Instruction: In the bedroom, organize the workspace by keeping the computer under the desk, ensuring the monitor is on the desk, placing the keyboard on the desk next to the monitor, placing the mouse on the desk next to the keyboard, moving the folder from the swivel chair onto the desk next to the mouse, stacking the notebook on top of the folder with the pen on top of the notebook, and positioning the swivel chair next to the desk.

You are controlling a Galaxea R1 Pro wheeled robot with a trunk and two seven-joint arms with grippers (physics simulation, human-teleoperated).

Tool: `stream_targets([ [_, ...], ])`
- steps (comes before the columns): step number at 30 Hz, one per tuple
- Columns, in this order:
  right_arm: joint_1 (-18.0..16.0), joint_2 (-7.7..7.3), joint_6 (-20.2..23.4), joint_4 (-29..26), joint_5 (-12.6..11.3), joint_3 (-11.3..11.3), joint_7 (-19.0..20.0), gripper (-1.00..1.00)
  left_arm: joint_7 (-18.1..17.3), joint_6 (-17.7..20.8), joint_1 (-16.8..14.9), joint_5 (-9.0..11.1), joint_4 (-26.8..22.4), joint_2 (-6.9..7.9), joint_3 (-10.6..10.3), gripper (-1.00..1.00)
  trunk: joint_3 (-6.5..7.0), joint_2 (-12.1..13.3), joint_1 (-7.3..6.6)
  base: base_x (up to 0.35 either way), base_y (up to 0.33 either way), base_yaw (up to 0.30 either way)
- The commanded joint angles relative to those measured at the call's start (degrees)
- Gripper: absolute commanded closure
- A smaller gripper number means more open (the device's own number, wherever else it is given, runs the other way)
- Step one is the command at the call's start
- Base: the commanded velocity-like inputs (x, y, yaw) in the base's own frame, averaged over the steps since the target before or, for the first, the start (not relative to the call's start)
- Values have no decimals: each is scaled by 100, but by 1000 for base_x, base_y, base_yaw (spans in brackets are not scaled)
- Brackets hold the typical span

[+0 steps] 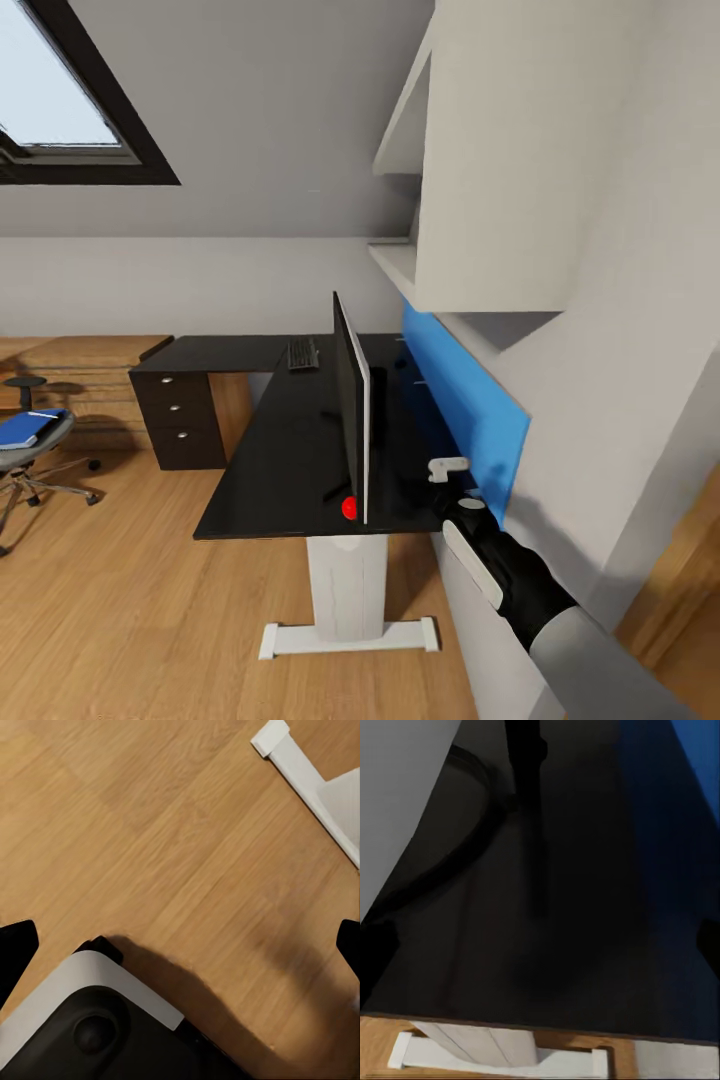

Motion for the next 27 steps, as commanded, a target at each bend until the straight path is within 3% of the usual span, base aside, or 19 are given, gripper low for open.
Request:
stream_targets([
  [1, -3, -10, 13, -23, -62, 23, -58, -100, -25, 48, 1, 59, -10, -2, 14, -100, -6, -5, -3, -340, 0, 0],
  [13, 103, -59, 19, -586, -73, -4, -58, -100, -25, 54, 1, 59, -10, -2, 14, -100, -6, -5, -3, -340, 0, 0],
  [17, 347, -51, 20, -830, -61, 30, -111, -100, -25, 57, 1, 59, -10, -2, 11, -100, -6, -5, -3, -286, 111, 0],
  [23, 618, 37, 22, -913, -98, 79, -824, -100, -25, 60, 1, 61, -10, -2, 8, -100, -6, -5, -3, -159, 232, 0],
  [27, 811, 250, 22, -914, -102, 90, -1256, -100, -25, 64, 1, 61, -10, -2, 6, -100, -6, -5, -3, -65, 275, 0],
])
